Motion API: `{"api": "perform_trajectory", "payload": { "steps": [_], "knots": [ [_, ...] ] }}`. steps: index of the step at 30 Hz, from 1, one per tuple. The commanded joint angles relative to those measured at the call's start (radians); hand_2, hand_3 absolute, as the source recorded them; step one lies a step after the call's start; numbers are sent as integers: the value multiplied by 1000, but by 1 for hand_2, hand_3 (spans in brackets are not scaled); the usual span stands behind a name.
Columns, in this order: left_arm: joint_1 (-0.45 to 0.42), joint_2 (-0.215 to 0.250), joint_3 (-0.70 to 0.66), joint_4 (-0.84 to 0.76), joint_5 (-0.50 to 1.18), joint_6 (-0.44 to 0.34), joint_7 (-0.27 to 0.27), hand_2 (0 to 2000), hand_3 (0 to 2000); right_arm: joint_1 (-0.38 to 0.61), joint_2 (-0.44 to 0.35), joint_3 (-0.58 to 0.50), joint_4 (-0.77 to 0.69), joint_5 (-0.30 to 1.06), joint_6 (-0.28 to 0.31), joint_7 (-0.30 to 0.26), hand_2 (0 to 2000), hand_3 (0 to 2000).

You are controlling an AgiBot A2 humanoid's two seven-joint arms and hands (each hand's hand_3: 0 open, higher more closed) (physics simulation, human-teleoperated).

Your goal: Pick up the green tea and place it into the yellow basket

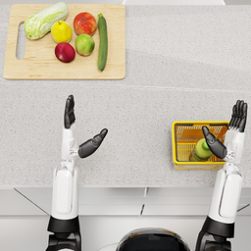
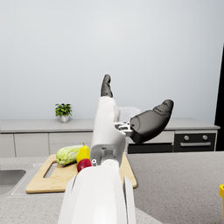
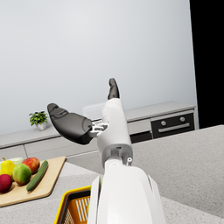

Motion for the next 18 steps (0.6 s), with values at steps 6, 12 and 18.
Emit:
{"api": "perform_trajectory", "payload": {
  "steps": [6, 12, 18],
  "knots": [
    [118, 8, -138, 100, 0, 0, 0, 0, 0, 73, 26, -62, 23, 0, -30, 28, 0, 0],
    [87, 12, -129, 97, -1, 0, 0, 0, 0, 52, 20, -39, 2, 0, -34, 32, 0, 0],
    [84, 13, -135, 101, -1, 0, 0, 0, 0, 49, 19, -37, -4, 0, -35, 32, 0, 0]
  ]
}}
